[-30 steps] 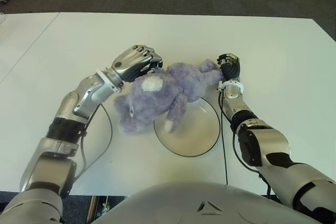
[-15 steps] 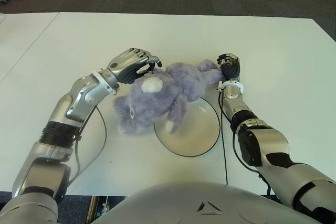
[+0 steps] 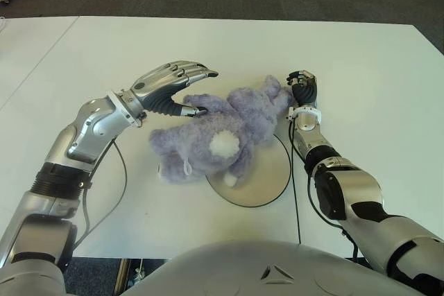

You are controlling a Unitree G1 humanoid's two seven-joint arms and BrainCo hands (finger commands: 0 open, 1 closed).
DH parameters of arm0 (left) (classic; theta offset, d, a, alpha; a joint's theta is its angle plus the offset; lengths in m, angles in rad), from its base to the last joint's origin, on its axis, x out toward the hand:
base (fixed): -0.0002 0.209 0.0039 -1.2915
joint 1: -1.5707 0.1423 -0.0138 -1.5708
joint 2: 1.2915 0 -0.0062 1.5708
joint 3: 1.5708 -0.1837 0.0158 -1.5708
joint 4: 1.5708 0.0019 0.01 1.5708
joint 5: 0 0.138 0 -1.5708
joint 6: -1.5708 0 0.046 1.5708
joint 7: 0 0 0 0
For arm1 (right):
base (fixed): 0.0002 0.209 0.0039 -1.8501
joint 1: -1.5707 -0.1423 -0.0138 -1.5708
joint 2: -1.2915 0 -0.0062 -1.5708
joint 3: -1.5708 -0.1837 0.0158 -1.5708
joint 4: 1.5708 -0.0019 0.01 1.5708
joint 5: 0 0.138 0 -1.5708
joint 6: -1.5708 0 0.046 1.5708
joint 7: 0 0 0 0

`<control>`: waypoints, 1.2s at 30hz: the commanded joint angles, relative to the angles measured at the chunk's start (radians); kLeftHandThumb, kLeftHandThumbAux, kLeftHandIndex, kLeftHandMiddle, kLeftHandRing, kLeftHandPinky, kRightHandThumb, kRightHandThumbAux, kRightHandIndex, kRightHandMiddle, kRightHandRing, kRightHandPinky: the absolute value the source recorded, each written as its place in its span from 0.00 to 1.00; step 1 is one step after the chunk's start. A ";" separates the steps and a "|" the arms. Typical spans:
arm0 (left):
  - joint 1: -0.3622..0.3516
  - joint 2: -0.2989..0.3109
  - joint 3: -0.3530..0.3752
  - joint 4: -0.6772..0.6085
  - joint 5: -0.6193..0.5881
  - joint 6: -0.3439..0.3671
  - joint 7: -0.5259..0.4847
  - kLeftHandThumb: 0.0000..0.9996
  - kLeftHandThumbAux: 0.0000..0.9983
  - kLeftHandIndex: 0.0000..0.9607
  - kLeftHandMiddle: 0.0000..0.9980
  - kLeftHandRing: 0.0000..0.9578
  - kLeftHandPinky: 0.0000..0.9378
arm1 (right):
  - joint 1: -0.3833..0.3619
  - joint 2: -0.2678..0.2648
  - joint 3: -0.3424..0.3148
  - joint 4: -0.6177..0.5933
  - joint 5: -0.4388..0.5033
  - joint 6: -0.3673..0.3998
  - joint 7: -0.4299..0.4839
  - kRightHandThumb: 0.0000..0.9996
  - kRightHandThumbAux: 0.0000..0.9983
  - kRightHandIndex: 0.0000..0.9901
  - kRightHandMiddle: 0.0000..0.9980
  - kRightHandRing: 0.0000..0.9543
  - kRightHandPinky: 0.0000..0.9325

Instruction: Put the doll into the plate.

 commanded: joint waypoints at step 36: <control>-0.042 0.059 -0.002 0.134 -0.073 -0.125 -0.118 0.17 0.28 0.00 0.00 0.13 0.00 | 0.182 0.061 0.004 0.112 0.002 0.105 0.014 0.82 0.71 0.36 0.47 0.42 0.46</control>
